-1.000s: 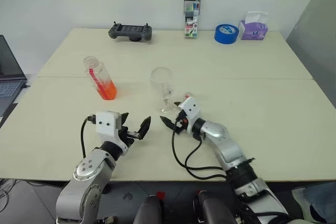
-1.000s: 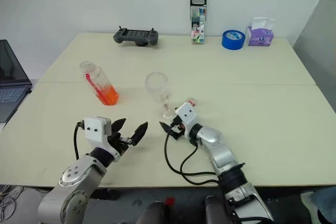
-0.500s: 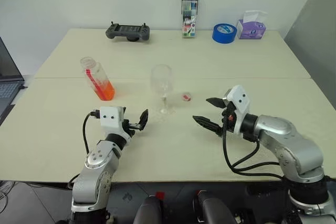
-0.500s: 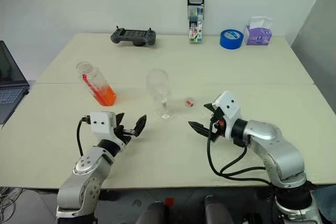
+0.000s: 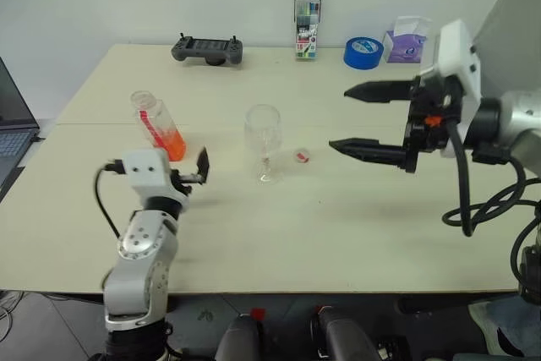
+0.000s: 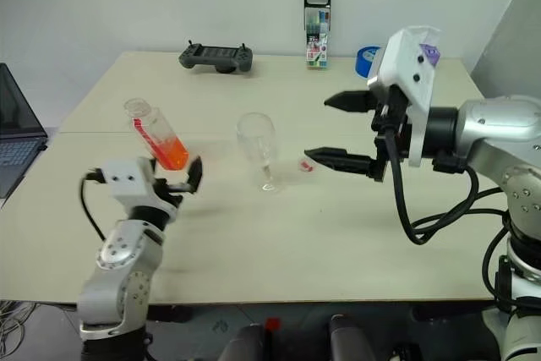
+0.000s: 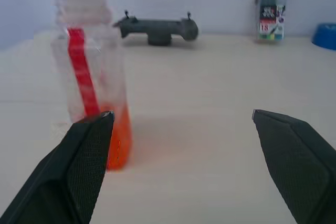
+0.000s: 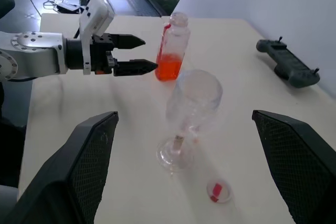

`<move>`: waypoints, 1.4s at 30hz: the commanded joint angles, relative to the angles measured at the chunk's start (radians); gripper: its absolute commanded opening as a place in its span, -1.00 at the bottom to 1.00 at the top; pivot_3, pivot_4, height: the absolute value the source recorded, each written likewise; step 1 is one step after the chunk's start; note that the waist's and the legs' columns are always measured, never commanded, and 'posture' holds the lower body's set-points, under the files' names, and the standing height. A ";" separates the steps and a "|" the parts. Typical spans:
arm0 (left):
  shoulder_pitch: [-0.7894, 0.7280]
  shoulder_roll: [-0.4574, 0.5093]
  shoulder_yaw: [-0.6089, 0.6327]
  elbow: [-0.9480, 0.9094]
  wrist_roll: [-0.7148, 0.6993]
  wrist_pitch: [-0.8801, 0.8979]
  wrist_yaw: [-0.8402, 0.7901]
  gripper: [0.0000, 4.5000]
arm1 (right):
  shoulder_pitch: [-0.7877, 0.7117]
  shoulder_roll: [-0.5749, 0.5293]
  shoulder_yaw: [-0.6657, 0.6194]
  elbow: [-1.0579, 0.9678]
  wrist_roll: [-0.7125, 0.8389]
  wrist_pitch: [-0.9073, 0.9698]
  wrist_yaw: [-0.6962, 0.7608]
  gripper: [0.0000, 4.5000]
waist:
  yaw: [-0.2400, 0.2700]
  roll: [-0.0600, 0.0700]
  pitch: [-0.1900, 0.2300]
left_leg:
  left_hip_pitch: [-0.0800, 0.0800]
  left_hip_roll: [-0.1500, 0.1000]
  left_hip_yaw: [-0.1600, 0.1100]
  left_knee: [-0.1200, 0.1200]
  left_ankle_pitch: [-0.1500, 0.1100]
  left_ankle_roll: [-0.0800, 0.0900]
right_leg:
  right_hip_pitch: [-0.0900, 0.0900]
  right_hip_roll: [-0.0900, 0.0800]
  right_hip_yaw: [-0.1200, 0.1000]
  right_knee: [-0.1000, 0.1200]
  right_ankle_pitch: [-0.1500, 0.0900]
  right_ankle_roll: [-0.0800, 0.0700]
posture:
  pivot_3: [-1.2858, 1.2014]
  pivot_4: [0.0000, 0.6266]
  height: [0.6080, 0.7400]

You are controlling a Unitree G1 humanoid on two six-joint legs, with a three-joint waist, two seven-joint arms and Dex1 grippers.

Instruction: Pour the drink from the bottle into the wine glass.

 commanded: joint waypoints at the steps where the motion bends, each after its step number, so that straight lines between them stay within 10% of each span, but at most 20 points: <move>1: -0.030 0.015 0.022 -0.001 -0.004 0.016 0.001 1.00 | -0.043 -0.001 0.017 0.022 0.001 -0.033 0.002 0.93 | 0.000 0.000 0.000 | 0.000 0.000 0.000 0.000 0.000 0.000 | 0.000 0.000 0.000 0.000 0.000 0.000 | 0.03 -0.52 1.00; 42: -0.476 0.200 0.056 0.824 0.031 -0.352 -0.206 1.00 | -0.048 -0.027 0.076 0.035 -0.042 -0.088 -0.056 0.93 | 0.004 0.000 0.000 | -0.012 -0.001 0.000 0.002 -0.001 -0.003 | -0.012 -0.007 -0.004 0.004 0.004 -0.004 | 0.03 -0.52 1.00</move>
